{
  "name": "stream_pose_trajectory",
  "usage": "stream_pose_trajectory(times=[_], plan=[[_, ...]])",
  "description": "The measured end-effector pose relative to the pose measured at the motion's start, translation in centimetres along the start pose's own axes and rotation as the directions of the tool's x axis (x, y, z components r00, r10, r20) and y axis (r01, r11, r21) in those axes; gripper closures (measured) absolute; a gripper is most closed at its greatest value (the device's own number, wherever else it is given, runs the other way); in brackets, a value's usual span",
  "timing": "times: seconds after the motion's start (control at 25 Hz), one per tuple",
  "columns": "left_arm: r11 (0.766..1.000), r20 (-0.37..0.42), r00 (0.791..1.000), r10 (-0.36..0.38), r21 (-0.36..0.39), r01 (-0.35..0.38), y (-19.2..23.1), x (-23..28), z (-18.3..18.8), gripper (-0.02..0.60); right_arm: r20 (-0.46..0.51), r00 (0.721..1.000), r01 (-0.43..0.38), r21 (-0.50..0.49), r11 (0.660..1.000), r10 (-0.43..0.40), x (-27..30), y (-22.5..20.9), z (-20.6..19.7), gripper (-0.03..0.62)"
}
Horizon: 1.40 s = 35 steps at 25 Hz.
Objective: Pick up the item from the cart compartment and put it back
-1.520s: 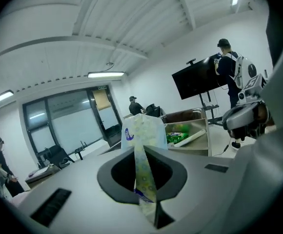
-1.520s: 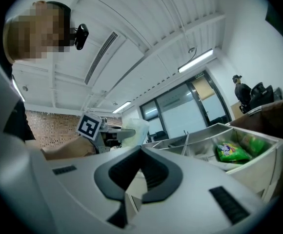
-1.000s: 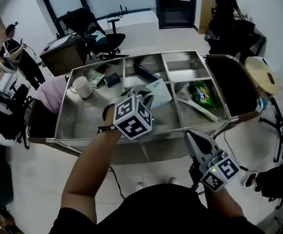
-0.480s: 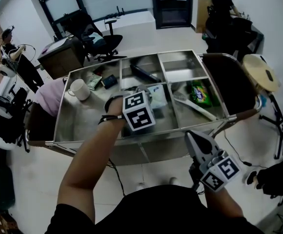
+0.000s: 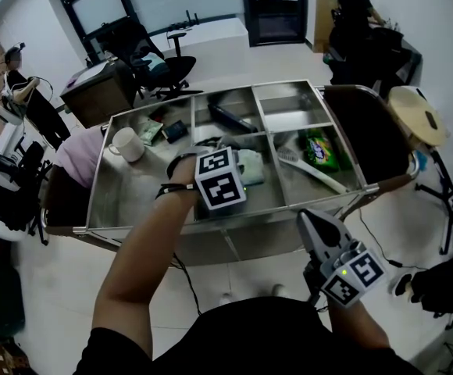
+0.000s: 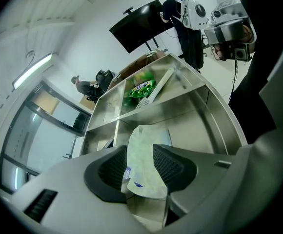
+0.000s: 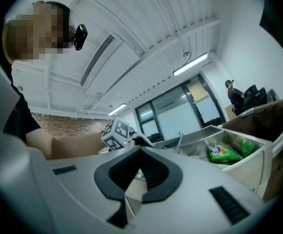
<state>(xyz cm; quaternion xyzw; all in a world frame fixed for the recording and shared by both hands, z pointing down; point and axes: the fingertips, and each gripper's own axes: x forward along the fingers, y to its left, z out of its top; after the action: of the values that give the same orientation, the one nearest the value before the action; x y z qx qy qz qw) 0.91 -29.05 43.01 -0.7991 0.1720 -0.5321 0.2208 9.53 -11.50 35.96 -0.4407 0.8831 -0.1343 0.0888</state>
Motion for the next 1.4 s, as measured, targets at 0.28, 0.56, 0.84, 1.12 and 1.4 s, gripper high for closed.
stream_pose_trajectory(times=[0.28,0.56,0.84,1.12,1.4], plan=[[0.993,0.093,0.994,0.060,-0.103,-0.050,1.3,-2.2,0.5,0.414,-0.002,1.000,-0.016,-0.002,1.000,0.016,0.5,0.6,-0.1,0.577],[0.968,0.204,0.971,0.123,-0.242,-0.072,2.1,-4.3,1.0,0.425,-0.012,0.999,-0.034,-0.008,0.999,0.034,1.1,1.2,-0.3,0.578],[0.935,0.256,0.949,0.183,-0.343,-0.088,2.7,-5.5,0.9,0.581,-0.020,0.999,-0.042,-0.016,0.999,0.042,1.3,1.6,-0.3,0.577],[0.905,0.278,0.937,0.213,-0.416,-0.083,3.1,-6.1,0.3,0.581,-0.023,0.999,-0.044,-0.019,0.999,0.043,1.3,1.8,-0.3,0.577],[0.709,0.418,0.789,0.450,-0.705,-0.030,4.9,-12.1,0.5,0.581,-0.022,0.999,-0.046,-0.018,0.999,0.046,1.5,2.0,-0.3,0.578]])
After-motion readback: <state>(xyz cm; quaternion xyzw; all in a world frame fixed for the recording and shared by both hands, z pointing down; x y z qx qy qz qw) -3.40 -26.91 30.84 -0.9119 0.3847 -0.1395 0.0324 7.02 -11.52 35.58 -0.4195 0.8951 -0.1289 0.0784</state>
